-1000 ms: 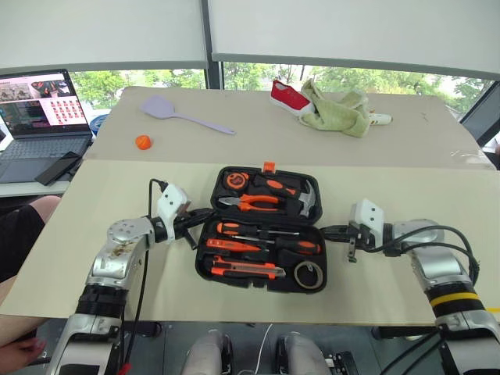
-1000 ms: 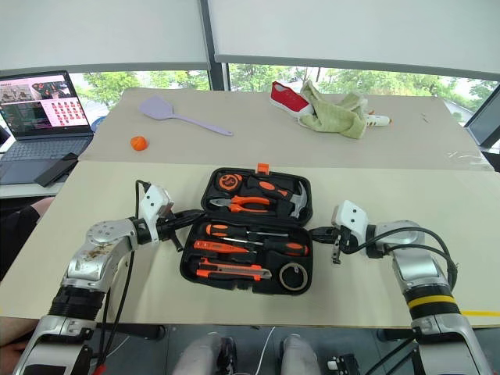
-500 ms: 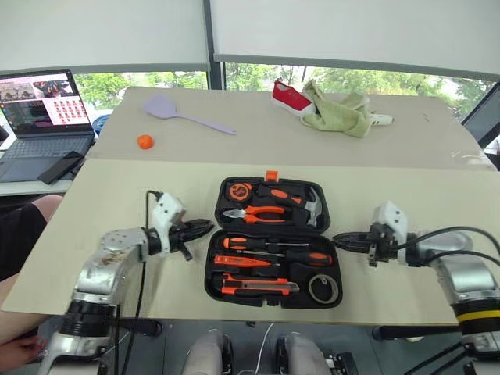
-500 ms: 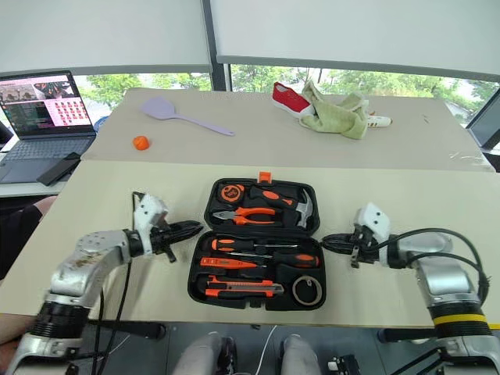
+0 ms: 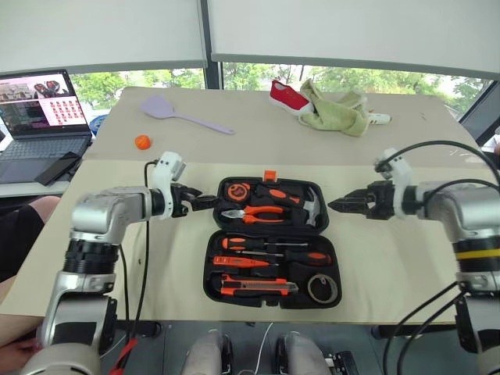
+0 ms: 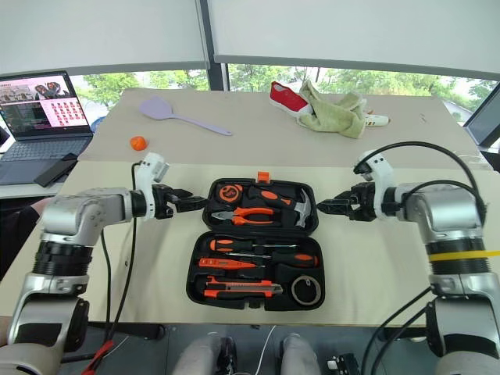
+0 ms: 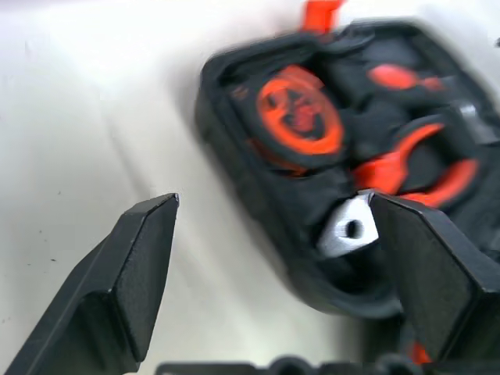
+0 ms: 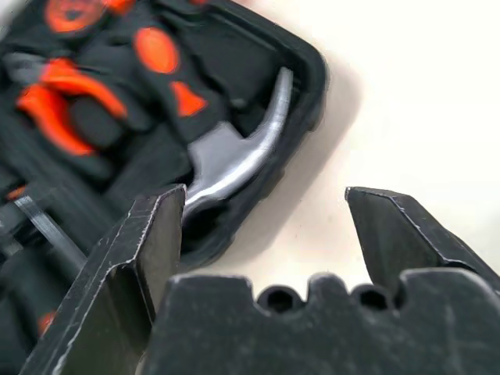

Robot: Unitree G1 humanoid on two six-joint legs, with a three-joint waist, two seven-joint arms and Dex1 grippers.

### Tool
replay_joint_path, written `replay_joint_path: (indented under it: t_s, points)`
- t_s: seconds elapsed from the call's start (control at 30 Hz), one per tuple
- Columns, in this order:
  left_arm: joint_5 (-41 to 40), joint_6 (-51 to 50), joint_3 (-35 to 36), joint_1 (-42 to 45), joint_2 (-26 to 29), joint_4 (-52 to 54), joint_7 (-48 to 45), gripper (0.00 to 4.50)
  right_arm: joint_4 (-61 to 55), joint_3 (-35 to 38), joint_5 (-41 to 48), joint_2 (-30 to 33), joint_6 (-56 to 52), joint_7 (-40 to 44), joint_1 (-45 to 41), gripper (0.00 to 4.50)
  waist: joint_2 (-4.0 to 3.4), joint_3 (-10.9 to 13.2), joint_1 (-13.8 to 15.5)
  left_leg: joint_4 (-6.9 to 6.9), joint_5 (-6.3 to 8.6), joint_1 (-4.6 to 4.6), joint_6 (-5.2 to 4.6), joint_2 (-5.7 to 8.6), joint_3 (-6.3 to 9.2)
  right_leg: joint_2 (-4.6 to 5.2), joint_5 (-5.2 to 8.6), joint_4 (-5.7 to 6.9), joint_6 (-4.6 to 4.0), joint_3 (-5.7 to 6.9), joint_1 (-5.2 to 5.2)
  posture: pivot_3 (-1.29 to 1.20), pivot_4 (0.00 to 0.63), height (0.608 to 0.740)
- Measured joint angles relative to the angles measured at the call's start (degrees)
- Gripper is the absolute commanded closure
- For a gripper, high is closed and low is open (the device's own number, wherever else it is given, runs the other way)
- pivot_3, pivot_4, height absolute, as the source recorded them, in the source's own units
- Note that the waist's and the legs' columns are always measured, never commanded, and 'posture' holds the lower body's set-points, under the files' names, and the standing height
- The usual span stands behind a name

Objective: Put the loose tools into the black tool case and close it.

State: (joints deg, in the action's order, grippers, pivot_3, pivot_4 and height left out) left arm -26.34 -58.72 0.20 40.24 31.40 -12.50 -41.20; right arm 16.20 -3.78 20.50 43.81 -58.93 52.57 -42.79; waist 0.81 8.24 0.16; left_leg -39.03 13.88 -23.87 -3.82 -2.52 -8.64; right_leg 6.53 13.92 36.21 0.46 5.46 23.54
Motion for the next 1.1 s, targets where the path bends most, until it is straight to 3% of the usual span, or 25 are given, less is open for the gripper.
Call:
replay_joint_path:
  t_s: [0.17, 0.2, 0.27, 0.3, 0.33, 0.53, 0.57, 0.67, 0.7, 0.9, 1.1]
  points:
    - [1.8, 3.0, 0.0, 2.7, -2.7, -4.6, 1.9, 0.29, 8.8, -2.4, -4.0, -4.1, 2.4, -3.0, -4.8, 0.64, 0.00, 0.0, -0.1, -0.14, -0.06, -0.45, 0.05, 0.03, -0.12, 0.00, -0.01, 0.41, 0.01, -0.02, 0.54, 0.00, 0.150, 0.740]
    - [2.0, 3.5, 0.0, 2.8, -2.9, -5.2, 1.9, 0.23, 9.7, -2.4, -4.1, -4.3, 2.8, -3.0, -5.3, 1.14, 0.01, 0.0, -0.1, -0.18, -0.06, -0.44, 0.05, 0.03, -0.15, 0.00, 0.00, 0.54, 0.02, -0.03, 0.56, 0.00, 0.150, 0.740]
    - [2.6, 3.9, 0.0, 2.9, -3.9, -6.6, 2.4, 0.23, 11.3, -2.5, -4.6, -4.8, 3.3, -2.8, -6.3, 1.61, 0.01, 0.0, -0.1, -0.18, -0.07, -0.44, 0.06, 0.03, -0.15, -0.01, 0.00, 0.56, 0.03, -0.02, 0.55, 0.00, 0.150, 0.740]
    - [2.8, 4.2, 0.0, 2.9, -4.5, -7.3, 2.5, 0.74, 11.6, -2.5, -4.6, -5.2, 3.3, -2.6, -6.5, 1.96, 0.01, 0.0, -0.2, -0.20, -0.07, -0.44, 0.06, 0.02, -0.16, -0.01, 0.00, 0.56, 0.03, -0.03, 0.54, 0.00, 0.150, 0.740]
    - [2.8, 4.9, 0.0, 2.9, -4.9, -7.9, 2.5, 0.87, 12.0, -2.5, -4.6, -5.5, 3.3, -2.5, -6.9, 2.28, 0.01, 0.0, -0.2, -0.23, -0.07, -0.43, 0.06, 0.02, -0.16, -0.01, 0.00, 0.56, 0.03, -0.03, 0.54, 0.00, 0.150, 0.740]
    - [1.8, 4.9, 0.9, 3.8, -6.5, -10.0, 1.5, 3.11, 14.8, -2.4, -4.4, -6.6, 1.6, -2.0, -8.9, 4.36, 0.01, 0.0, 0.0, -0.51, -0.07, -0.40, 0.04, -0.03, -0.15, 0.03, 0.00, 0.61, 0.02, -0.04, 0.51, 0.00, 0.150, 0.740]
    - [1.5, 4.7, 1.1, 4.1, -6.6, -10.4, 1.3, 3.45, 15.8, -2.1, -4.3, -6.6, 1.3, -2.0, -9.3, 4.50, 0.01, 0.0, 0.0, -0.60, -0.07, -0.41, 0.04, -0.05, -0.13, 0.03, 0.00, 0.68, 0.02, -0.04, 0.51, 0.00, 0.150, 0.740]
    - [1.0, 3.9, 2.2, 4.9, -6.7, -11.4, 1.2, 4.37, 18.2, -1.6, -4.0, -6.8, 1.0, -2.0, -10.0, 4.50, 0.00, 0.0, 0.1, -0.70, -0.05, -0.39, 0.01, -0.04, -0.09, 0.06, 0.00, 0.81, 0.01, -0.05, 0.48, 0.00, 0.150, 0.740]
    - [0.8, 3.8, 2.6, 5.3, -7.0, -12.5, 1.3, 4.47, 19.2, -1.1, -4.0, -6.9, 1.2, -1.8, -10.1, 4.50, 0.01, 0.0, 0.1, -0.71, -0.05, -0.37, 0.01, -0.04, -0.07, 0.06, -0.01, 0.82, 0.01, -0.04, 0.45, 0.00, 0.150, 0.740]
    - [-0.9, 6.8, 6.7, 4.0, -7.8, -14.3, 1.0, 4.47, 21.0, 2.9, -3.0, -8.6, 10.2, 0.0, -7.4, 4.50, 0.01, 0.0, -0.6, -0.71, -0.06, -0.35, 0.02, -0.05, -0.06, 0.05, -0.03, 0.90, -0.02, -0.10, 0.49, 0.00, 0.150, 0.740]
    - [-0.8, 20.2, 8.6, -4.8, -6.6, -5.4, -4.4, 4.47, 8.6, 4.0, -4.5, -7.9, 33.3, 4.1, 1.9, 4.50, 0.01, 0.0, -1.3, -0.62, -0.11, -0.40, 0.13, -0.11, -0.15, -0.02, -0.03, 0.89, -0.02, -0.17, 0.69, 0.00, 0.150, 0.740]
